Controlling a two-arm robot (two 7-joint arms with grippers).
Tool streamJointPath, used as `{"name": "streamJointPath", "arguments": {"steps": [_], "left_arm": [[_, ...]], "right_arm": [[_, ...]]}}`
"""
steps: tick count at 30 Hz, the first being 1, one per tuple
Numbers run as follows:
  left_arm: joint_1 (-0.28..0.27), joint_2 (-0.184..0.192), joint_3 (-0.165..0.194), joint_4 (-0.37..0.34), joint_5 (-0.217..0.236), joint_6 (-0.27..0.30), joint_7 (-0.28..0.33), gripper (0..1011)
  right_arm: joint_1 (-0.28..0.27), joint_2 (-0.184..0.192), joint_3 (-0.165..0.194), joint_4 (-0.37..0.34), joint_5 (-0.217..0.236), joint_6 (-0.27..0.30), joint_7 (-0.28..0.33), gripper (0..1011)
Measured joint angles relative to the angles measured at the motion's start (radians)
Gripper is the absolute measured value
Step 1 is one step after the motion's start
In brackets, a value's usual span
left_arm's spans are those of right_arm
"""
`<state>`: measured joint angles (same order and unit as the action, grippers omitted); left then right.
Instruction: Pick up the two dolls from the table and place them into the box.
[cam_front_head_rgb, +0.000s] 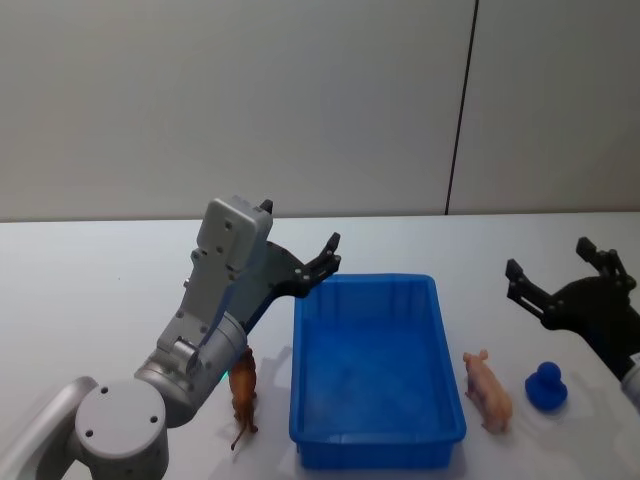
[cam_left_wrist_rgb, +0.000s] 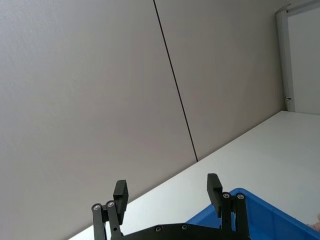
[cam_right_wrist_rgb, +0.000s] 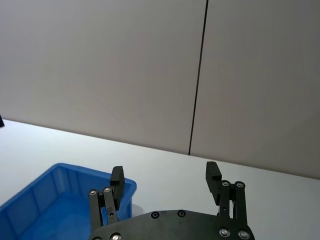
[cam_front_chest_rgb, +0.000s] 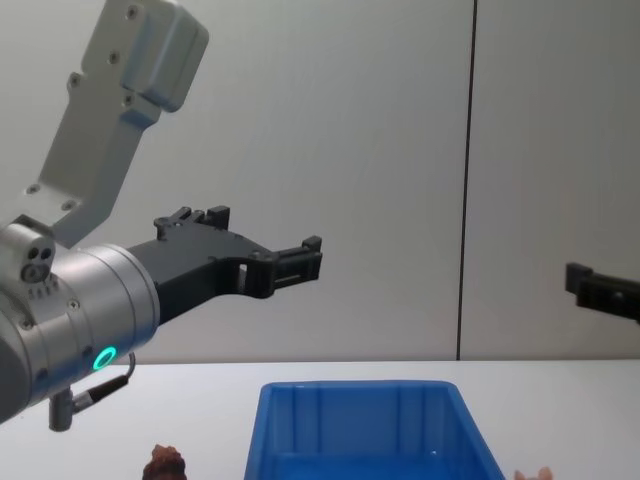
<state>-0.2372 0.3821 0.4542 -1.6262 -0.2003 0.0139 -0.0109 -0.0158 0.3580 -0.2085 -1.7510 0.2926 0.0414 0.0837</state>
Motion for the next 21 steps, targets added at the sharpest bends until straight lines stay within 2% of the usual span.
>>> {"name": "streamJointPath", "arguments": {"steps": [8,21], "left_arm": [[0.000,0.000,0.000,0.000,0.000,0.000,0.000,1001],[0.000,0.000,0.000,0.000,0.000,0.000,0.000,1001]], "right_arm": [[-0.005,0.036,0.025,0.026,0.010,0.015,0.035,1001],[0.008,0.089,0.060,0.115,0.032,0.070,0.145,1001]]}}
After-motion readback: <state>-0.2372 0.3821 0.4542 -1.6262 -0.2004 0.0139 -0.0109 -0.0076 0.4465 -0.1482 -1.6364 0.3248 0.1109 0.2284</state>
